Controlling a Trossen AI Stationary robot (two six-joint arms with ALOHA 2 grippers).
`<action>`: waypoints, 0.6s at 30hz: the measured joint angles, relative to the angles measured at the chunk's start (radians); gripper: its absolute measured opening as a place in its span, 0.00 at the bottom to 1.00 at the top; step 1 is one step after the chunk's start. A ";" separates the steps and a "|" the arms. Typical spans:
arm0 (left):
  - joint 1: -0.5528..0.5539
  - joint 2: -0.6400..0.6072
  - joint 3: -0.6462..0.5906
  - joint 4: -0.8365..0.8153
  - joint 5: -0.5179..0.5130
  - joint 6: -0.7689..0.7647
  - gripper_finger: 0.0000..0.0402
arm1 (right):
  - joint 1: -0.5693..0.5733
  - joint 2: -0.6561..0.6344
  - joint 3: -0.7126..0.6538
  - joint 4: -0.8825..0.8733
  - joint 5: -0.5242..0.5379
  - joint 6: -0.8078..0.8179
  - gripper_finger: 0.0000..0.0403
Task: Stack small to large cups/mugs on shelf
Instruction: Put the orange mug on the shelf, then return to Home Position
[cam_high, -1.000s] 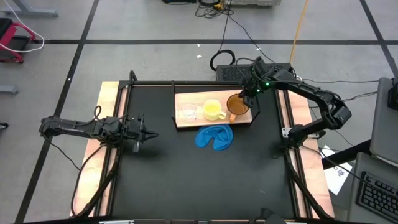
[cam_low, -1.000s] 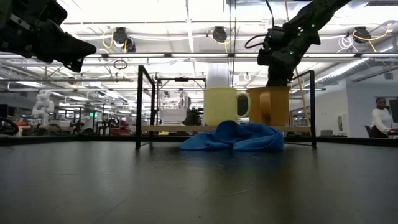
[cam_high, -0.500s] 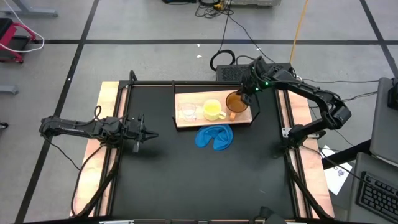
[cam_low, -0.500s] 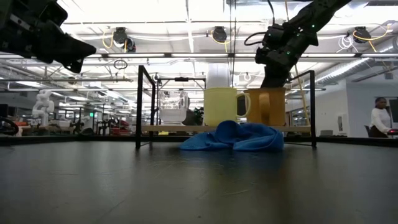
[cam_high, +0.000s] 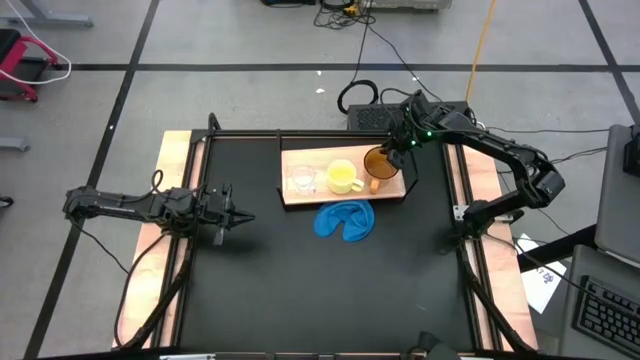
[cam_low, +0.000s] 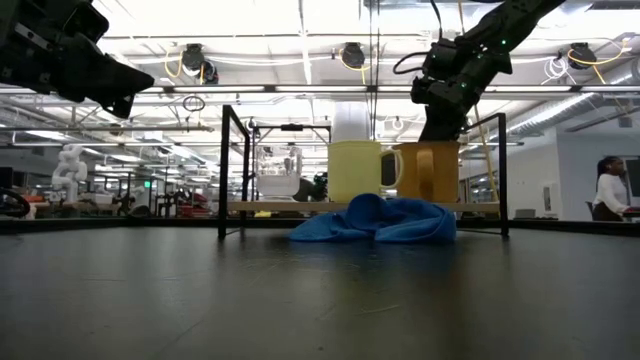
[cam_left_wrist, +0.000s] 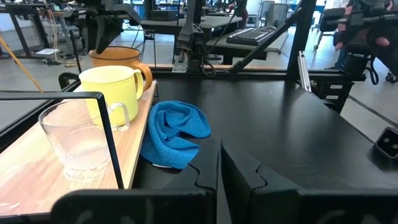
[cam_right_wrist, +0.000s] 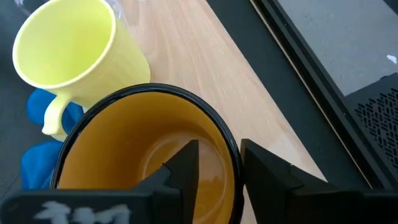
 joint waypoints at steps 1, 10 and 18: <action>0.000 0.000 0.000 0.000 0.000 0.000 0.05 | 0.000 0.000 0.000 0.000 0.001 0.000 0.28; 0.000 0.000 0.000 0.000 0.000 0.000 0.05 | 0.000 -0.001 0.000 0.011 0.053 -0.006 0.28; 0.000 0.000 0.000 0.001 0.000 0.001 0.05 | 0.002 -0.003 0.001 0.068 0.056 -0.037 0.28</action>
